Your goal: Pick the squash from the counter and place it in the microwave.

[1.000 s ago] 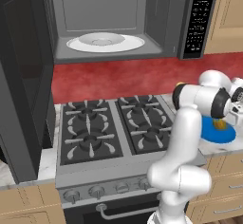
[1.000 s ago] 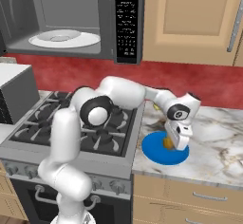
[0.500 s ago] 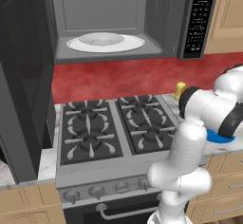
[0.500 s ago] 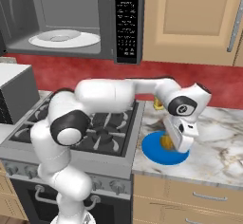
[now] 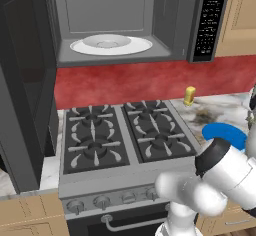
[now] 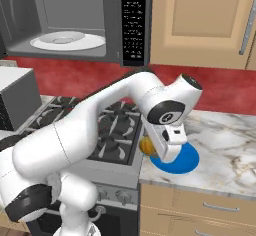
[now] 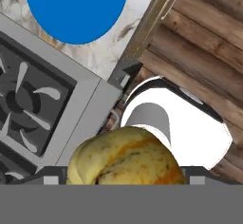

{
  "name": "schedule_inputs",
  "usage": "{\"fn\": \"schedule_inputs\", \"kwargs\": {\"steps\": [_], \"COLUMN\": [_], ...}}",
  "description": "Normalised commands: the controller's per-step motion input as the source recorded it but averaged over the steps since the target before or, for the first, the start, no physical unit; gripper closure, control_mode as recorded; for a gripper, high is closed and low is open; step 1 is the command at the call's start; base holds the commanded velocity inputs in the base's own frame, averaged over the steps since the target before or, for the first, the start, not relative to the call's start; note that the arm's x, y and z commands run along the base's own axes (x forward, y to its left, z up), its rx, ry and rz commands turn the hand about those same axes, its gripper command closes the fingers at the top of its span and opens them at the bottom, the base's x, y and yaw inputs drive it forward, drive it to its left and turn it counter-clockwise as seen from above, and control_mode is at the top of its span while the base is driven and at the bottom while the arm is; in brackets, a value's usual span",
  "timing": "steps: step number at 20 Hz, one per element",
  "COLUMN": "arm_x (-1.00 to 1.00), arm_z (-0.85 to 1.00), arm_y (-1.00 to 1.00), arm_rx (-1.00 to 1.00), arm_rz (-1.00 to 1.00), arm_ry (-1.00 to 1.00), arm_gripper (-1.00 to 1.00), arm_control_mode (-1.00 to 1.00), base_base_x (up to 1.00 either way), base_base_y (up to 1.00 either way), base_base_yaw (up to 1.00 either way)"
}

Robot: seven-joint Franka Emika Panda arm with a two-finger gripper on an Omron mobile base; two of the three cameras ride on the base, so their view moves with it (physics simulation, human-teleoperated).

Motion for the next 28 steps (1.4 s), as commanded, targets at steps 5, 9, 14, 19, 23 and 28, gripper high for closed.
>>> {"fn": "schedule_inputs", "kwargs": {"steps": [5,9,14,19,23,28], "arm_x": [-0.2,0.01,0.45,0.57,0.14,0.72], "arm_z": [0.79,0.92,0.61,0.83,0.96,0.55], "arm_y": [1.0,1.0,1.0,1.0,0.94,0.99], "arm_rx": [-0.13,-0.17,-0.13,-0.08,-0.14,-0.1], "arm_rz": [0.13,0.12,0.19,0.24,0.26,0.22], "arm_ry": [-0.33,-0.29,-0.13,-0.09,-0.02,-0.14], "arm_gripper": [1.0,1.0,1.0,1.0,1.0,1.0], "arm_control_mode": [-1.0,-1.0,-1.0,-1.0,-1.0,-1.0], "base_base_x": [0.0,0.0,0.0,0.0,0.0,0.0], "base_base_y": [0.0,0.0,0.0,0.0,0.0,0.0], "base_base_yaw": [0.0,0.0,0.0,0.0,0.0,0.0]}}
